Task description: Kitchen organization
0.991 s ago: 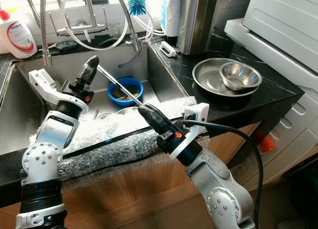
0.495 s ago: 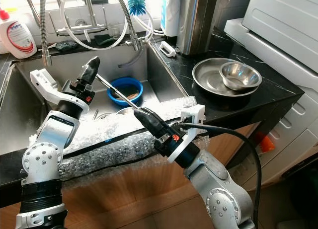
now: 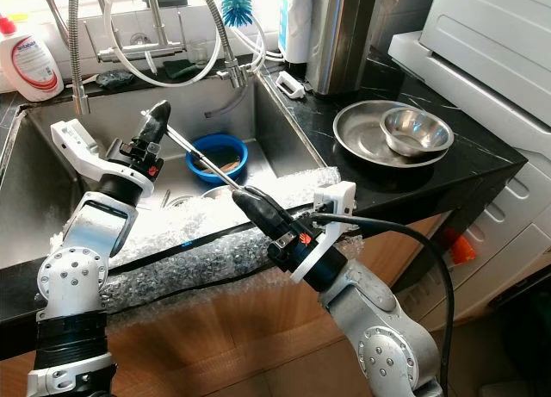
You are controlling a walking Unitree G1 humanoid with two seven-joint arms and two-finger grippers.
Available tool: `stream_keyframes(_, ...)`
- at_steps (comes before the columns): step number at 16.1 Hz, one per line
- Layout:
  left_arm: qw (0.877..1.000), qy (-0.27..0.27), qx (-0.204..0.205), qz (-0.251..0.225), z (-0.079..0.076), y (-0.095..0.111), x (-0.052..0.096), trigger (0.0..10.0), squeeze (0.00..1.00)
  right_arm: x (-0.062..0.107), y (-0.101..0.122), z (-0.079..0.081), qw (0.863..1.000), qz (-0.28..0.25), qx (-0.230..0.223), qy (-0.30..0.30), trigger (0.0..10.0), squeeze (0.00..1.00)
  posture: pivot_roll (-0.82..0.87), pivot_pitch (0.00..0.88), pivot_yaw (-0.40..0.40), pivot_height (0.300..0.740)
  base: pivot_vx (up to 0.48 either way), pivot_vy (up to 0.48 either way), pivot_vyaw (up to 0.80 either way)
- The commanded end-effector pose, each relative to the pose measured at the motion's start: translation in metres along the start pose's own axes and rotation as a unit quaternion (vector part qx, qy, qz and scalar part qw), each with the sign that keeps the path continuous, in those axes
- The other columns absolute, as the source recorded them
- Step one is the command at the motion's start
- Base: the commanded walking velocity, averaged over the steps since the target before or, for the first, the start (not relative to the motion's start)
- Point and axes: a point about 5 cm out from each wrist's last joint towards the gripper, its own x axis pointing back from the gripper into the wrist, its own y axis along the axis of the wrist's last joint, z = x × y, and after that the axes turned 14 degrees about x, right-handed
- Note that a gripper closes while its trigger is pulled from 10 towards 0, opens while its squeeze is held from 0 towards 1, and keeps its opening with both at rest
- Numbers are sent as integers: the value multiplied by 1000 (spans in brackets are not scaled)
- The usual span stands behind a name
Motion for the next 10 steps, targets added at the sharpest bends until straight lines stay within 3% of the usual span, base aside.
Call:
stream_keyframes(1,1000,-10,-12,9,-6,-1,-1,0,0,-2,4,4,1000,-6,8,11,10000,0,-114,62,-4,740,0,0,0)
stream_keyframes(6,1000,-10,2,1,-7,2,-1,0,0,-3,3,4,1000,-3,8,12,10000,35,-114,62,-5,740,0,0,0)
stream_keyframes(7,1000,-7,17,-11,-7,6,-2,0,0,-3,3,2,1000,-4,9,1,10000,1000,-114,62,-5,740,0,0,0)
stream_keyframes(10,997,5,45,-60,-5,20,-4,0,0,-4,4,-3,1000,-4,16,-17,10000,1000,-115,60,-7,740,0,0,0)
